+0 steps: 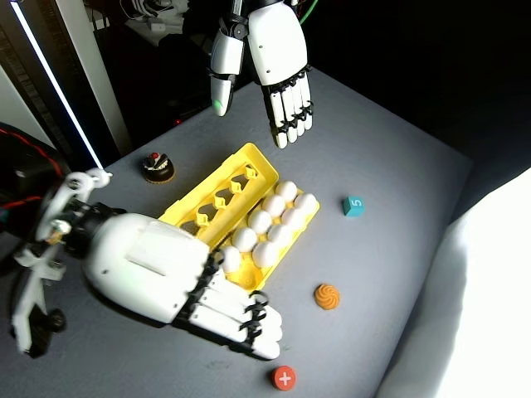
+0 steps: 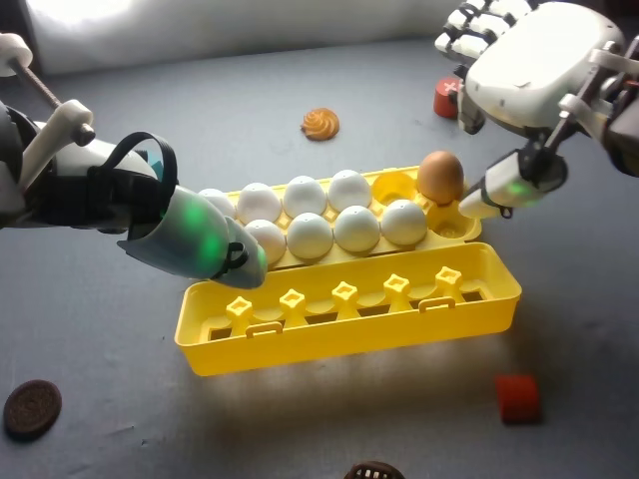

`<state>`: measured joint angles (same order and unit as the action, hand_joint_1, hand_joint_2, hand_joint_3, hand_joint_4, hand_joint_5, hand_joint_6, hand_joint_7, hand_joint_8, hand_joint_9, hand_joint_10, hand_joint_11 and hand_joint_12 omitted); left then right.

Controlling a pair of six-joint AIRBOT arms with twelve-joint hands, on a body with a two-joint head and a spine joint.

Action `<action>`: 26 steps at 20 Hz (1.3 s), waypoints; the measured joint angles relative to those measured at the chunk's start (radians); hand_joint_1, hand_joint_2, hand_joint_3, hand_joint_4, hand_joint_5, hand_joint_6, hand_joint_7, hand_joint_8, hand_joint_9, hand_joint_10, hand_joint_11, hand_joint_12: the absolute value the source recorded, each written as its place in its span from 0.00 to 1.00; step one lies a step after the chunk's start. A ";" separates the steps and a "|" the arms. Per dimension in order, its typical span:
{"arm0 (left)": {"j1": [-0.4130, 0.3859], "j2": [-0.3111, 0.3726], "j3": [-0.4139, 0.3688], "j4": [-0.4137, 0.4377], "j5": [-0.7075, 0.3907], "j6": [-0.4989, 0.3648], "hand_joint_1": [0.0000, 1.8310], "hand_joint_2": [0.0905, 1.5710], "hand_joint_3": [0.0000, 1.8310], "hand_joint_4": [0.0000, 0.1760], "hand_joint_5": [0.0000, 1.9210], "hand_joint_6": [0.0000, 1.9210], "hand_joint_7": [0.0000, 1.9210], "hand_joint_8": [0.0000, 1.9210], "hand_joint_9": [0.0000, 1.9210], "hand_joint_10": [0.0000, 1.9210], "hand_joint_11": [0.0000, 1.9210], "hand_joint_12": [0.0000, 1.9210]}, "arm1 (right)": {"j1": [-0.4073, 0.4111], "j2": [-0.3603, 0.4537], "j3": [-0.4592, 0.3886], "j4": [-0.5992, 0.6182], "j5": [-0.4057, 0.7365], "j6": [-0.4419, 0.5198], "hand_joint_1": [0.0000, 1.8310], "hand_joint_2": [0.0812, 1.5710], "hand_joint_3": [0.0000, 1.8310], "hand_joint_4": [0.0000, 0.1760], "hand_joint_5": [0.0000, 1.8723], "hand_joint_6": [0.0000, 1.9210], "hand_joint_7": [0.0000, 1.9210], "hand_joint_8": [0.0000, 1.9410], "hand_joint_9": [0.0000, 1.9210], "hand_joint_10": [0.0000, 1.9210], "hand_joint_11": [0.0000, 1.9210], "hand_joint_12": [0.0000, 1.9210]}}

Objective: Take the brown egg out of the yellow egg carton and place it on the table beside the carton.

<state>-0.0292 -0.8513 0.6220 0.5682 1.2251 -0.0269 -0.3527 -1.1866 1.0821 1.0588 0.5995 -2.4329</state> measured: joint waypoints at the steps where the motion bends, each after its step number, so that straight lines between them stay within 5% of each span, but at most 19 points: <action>1: 0.000 0.000 0.000 0.000 -0.001 0.000 0.00 0.73 0.00 0.00 0.05 0.00 0.04 0.00 0.02 0.00 0.01 0.01 | 0.000 -0.017 0.020 0.000 0.000 0.002 0.31 0.47 0.00 0.86 0.50 0.01 0.04 0.00 0.00 0.00 0.00 0.00; 9: 0.000 0.000 0.000 0.000 0.002 0.000 0.00 0.74 0.00 0.00 0.04 0.00 0.04 0.00 0.02 0.00 0.01 0.01 | -0.004 -0.113 0.143 -0.009 -0.006 0.025 0.31 0.49 0.00 0.94 0.50 0.00 0.01 0.00 0.00 0.00 0.00 0.00; 10: 0.000 0.000 0.000 0.000 0.002 0.000 0.00 0.74 0.00 0.00 0.05 0.01 0.04 0.00 0.03 0.00 0.02 0.02 | -0.004 -0.116 0.151 -0.021 -0.006 0.033 0.33 0.49 0.00 0.86 0.50 0.01 0.01 0.00 0.00 0.00 0.00 0.00; 13: 0.000 0.000 0.000 0.000 0.002 0.000 0.00 0.74 0.00 0.00 0.06 0.01 0.05 0.00 0.03 0.00 0.02 0.02 | -0.014 -0.128 0.156 -0.053 -0.005 0.056 0.37 0.50 0.00 0.80 0.52 0.01 0.03 0.01 0.00 0.00 0.00 0.00; 20: 0.000 0.000 0.000 0.000 0.002 0.000 0.00 0.74 0.00 0.00 0.04 0.00 0.04 0.00 0.03 0.00 0.00 0.02 | -0.034 -0.146 0.159 -0.060 -0.013 0.075 0.52 0.52 0.00 0.33 0.62 0.01 0.04 0.00 0.00 0.00 0.00 0.00; 21: 0.000 0.000 0.000 0.000 0.002 0.000 0.00 0.74 0.00 0.00 0.04 0.00 0.04 0.00 0.03 0.00 0.01 0.03 | -0.037 -0.152 0.163 -0.072 -0.011 0.088 0.60 0.59 0.00 0.97 0.75 0.09 0.05 0.00 0.00 0.00 0.00 0.00; 24: 0.000 0.000 0.000 0.000 0.002 0.000 0.00 0.74 0.00 0.00 0.04 0.00 0.04 0.00 0.03 0.00 0.01 0.03 | -0.037 -0.162 0.169 -0.089 -0.005 0.098 0.61 0.59 0.00 0.98 0.75 0.10 0.07 0.01 0.00 0.00 0.00 0.00; 25: 0.000 0.000 0.000 0.000 0.005 0.000 0.00 0.74 0.00 0.00 0.04 0.00 0.04 0.00 0.03 0.00 0.01 0.04 | -0.037 -0.163 0.171 -0.087 -0.004 0.104 0.63 0.60 0.00 0.06 0.72 0.17 0.13 0.00 0.00 0.00 0.00 0.00; 26: 0.000 0.000 0.000 0.000 0.005 0.000 0.00 0.74 0.00 0.00 0.04 0.00 0.04 0.00 0.03 0.00 0.01 0.04 | -0.037 -0.165 0.172 -0.087 -0.003 0.105 0.63 0.60 0.00 0.06 0.72 0.17 0.13 0.00 0.00 0.00 0.00 0.00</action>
<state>-0.0292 -0.8513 0.6220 0.5682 1.2301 -0.0269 -0.3897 -1.3514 1.2541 0.9722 0.5964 -2.3280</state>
